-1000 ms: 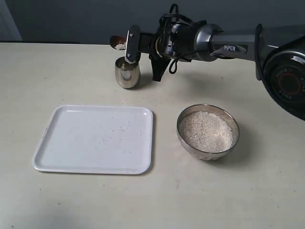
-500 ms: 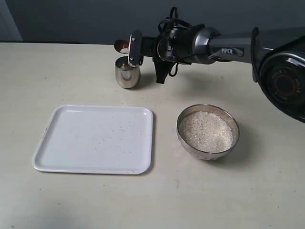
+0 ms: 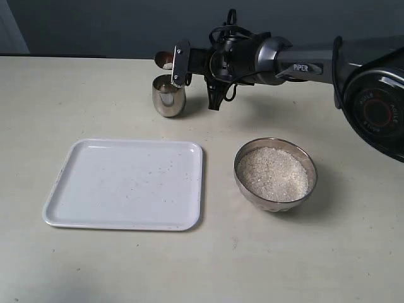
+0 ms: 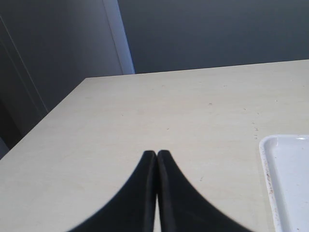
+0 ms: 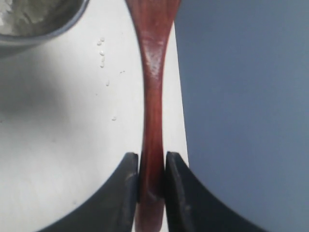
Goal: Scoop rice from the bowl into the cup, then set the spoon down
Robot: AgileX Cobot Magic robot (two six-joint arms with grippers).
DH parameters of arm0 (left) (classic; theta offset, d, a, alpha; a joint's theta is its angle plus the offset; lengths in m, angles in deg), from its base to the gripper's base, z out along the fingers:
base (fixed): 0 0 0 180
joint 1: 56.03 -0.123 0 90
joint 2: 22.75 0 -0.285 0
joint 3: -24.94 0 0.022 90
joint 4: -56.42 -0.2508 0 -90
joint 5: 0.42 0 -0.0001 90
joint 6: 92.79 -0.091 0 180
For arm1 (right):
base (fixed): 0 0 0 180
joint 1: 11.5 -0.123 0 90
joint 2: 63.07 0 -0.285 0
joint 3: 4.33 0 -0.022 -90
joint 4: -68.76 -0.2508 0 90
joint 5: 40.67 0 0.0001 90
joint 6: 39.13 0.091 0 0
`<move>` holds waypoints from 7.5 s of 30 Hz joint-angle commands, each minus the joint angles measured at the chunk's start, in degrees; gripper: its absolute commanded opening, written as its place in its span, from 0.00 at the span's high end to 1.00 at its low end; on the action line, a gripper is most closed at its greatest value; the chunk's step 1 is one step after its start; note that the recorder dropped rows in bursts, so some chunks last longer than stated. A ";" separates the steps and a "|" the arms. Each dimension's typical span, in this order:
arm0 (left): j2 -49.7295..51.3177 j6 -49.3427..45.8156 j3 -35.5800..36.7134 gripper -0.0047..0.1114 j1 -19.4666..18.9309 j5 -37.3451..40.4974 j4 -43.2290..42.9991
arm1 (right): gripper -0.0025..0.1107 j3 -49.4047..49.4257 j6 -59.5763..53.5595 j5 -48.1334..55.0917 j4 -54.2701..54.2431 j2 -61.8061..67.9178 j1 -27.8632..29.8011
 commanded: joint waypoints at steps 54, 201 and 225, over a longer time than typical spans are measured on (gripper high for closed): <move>-0.22 0.25 -0.25 0.96 0.38 -0.78 -0.17 | 0.98 2.38 4.11 3.70 25.83 -0.04 0.01; -0.22 0.25 -0.25 0.96 0.96 -0.78 -0.17 | 0.82 7.59 -17.00 25.28 -57.85 -7.33 -20.51; -0.22 0.25 -0.25 0.96 0.96 -0.78 -0.17 | 0.99 7.34 -3.41 42.68 -62.06 -33.72 -20.51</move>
